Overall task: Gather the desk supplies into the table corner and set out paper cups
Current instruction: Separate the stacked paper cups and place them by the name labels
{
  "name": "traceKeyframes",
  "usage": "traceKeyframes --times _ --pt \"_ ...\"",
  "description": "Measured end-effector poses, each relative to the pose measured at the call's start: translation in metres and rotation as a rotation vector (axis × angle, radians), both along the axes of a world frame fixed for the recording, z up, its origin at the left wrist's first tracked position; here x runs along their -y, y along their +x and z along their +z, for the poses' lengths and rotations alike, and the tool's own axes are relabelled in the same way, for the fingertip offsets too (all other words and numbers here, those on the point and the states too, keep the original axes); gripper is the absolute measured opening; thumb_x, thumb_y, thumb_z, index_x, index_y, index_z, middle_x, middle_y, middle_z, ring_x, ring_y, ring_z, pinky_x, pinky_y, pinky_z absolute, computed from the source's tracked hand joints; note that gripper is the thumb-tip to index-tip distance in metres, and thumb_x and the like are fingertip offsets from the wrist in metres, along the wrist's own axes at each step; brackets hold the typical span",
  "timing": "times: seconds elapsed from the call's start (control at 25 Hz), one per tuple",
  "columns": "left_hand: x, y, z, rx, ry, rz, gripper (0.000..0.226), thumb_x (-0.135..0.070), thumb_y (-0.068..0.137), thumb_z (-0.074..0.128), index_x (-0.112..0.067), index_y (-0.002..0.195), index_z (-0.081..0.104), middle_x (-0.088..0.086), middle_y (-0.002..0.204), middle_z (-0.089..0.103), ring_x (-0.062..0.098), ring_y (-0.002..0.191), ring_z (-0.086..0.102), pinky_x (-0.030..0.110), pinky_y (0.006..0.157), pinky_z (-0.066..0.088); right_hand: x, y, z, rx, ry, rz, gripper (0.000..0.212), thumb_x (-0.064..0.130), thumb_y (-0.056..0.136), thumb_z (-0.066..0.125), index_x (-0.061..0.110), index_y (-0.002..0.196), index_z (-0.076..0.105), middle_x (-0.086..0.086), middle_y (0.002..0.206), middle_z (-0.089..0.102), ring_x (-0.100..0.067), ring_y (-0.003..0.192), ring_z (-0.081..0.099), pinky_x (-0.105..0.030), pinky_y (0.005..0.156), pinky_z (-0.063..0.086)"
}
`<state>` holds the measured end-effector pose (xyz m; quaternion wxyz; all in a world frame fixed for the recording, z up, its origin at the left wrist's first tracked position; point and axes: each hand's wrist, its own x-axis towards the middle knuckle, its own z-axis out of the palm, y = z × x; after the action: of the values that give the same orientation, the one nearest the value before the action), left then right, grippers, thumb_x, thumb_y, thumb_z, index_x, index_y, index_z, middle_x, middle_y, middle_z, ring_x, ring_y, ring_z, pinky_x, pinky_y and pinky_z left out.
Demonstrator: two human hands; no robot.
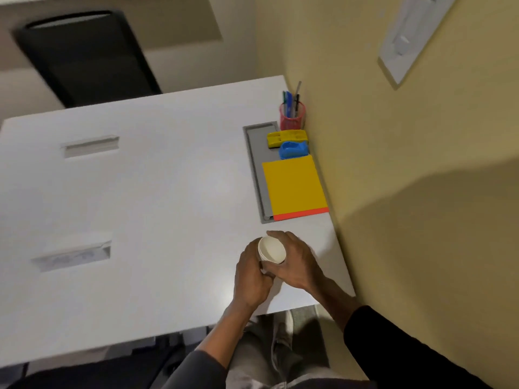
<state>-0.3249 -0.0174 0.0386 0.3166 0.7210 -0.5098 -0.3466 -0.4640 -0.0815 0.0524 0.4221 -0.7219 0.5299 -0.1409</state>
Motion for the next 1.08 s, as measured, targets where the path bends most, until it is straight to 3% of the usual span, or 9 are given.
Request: traceKeyframes --times 0.08,0.2,0.4,0.6,0.76,1.08 --pt "-0.025 0.017 0.015 -0.01 0.006 0.126 0.056 -0.031 0.084 0.079 -0.027 0.135 0.056 -0.009 0.128 0.068 0.012 0.112 0.065 0.041 0.092 0.058 -0.003 0.022 0.005 0.049 -0.005 0.166 0.086 0.061 0.069 0.081 0.03 0.144 0.053 0.011 0.136 0.062 -0.01 0.12 0.061 -0.033 0.102 0.052" --pt "-0.056 0.031 0.029 -0.037 0.007 0.244 0.052 -0.035 0.083 0.081 -0.036 0.128 0.055 -0.016 0.12 0.067 0.005 0.108 0.066 0.037 0.087 0.059 -0.011 0.041 0.019 0.121 -0.007 0.256 0.077 0.066 0.07 0.082 0.033 0.136 0.059 0.017 0.129 0.063 -0.002 0.112 0.063 -0.029 0.093 0.056" --pt "-0.101 0.054 0.044 -0.097 0.006 0.412 0.047 -0.036 0.082 0.082 -0.041 0.121 0.056 -0.016 0.114 0.07 0.004 0.102 0.068 0.036 0.083 0.06 -0.038 0.071 0.033 0.242 -0.04 0.401 0.036 0.052 0.075 0.085 0.031 0.104 0.076 0.017 0.113 0.064 -0.008 0.101 0.068 -0.033 0.078 0.059" --pt "-0.135 0.083 0.052 -0.109 0.002 0.513 0.049 -0.04 0.078 0.082 -0.041 0.119 0.056 -0.015 0.11 0.069 0.006 0.099 0.068 0.034 0.079 0.059 -0.068 0.104 0.045 0.311 0.012 0.455 0.014 0.037 0.076 0.089 0.031 0.086 0.081 0.013 0.112 0.068 -0.013 0.101 0.071 -0.036 0.081 0.059" --pt "-0.168 0.112 0.058 -0.095 0.022 0.551 0.05 -0.036 0.078 0.079 -0.037 0.119 0.05 -0.015 0.103 0.069 0.003 0.091 0.068 0.02 0.066 0.055 -0.096 0.142 0.054 0.265 0.026 0.505 0.01 0.039 0.076 0.087 0.032 0.079 0.081 0.014 0.113 0.069 -0.011 0.104 0.071 -0.035 0.085 0.058" --pt "-0.206 0.168 0.06 -0.08 0.05 0.606 0.056 -0.043 0.077 0.082 -0.038 0.114 0.042 -0.013 0.103 0.063 0.009 0.093 0.065 0.04 0.073 0.063 -0.141 0.201 0.073 0.277 0.07 0.498 0.013 0.042 0.078 0.087 0.031 0.08 0.08 0.015 0.112 0.07 -0.009 0.108 0.069 -0.029 0.086 0.058"
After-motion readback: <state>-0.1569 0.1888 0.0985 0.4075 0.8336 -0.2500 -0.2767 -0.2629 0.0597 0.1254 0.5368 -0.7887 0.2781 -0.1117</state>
